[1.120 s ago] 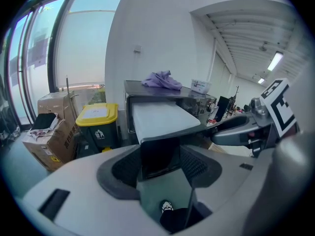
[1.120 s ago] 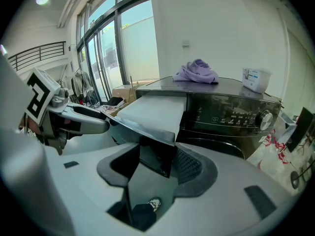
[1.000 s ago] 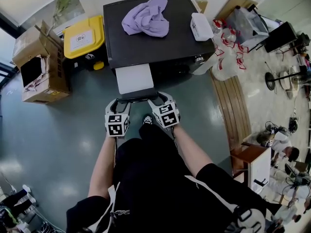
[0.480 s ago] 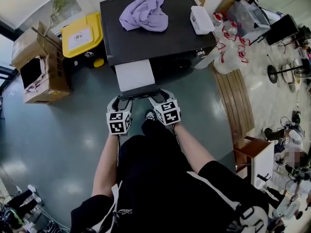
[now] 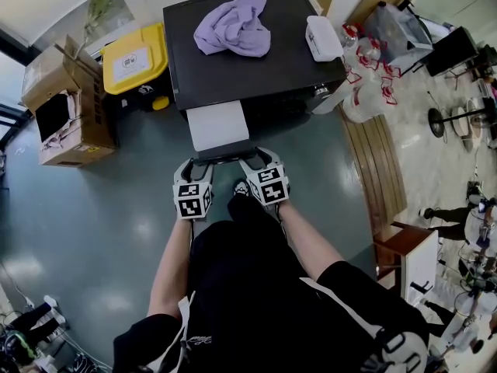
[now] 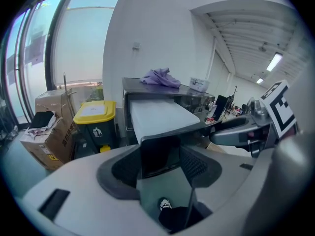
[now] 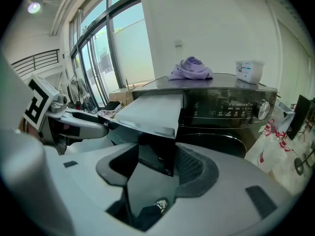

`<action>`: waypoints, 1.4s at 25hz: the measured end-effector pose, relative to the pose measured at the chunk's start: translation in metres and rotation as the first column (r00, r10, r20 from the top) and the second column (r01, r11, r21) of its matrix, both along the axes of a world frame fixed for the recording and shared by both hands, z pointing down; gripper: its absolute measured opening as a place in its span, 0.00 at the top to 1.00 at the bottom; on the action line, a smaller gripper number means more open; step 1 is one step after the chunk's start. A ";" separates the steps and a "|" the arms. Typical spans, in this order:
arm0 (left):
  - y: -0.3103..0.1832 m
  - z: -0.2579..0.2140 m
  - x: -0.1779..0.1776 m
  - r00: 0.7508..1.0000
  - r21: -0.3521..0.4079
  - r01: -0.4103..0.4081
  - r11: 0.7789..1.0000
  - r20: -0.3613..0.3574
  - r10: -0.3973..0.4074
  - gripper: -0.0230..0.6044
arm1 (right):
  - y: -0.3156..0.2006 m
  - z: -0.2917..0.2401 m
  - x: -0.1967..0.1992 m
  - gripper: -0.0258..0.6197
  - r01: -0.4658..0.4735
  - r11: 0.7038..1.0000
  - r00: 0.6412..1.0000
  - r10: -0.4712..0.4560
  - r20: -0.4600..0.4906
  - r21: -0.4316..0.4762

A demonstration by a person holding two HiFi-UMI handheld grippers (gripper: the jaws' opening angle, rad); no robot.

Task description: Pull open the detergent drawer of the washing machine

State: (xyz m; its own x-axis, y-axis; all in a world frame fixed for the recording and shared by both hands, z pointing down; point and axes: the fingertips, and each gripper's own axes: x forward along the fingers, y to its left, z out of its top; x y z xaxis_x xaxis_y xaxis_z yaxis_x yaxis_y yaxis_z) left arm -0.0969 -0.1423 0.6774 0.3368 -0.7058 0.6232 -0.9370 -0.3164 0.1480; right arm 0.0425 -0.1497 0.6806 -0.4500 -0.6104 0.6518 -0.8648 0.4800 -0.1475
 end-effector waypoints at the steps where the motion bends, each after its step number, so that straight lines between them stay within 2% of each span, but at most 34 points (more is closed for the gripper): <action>1: 0.001 0.000 0.000 1.000 -0.002 -0.002 1.000 0.002 0.002 0.57 | 0.002 0.000 0.000 0.59 -0.002 1.000 1.000 0.002 -0.001 -0.002; 35: 0.040 0.005 0.000 0.999 0.020 -0.042 0.999 -0.007 0.042 0.58 | 0.042 0.007 0.002 0.60 -0.044 0.999 0.999 0.044 -0.023 -0.005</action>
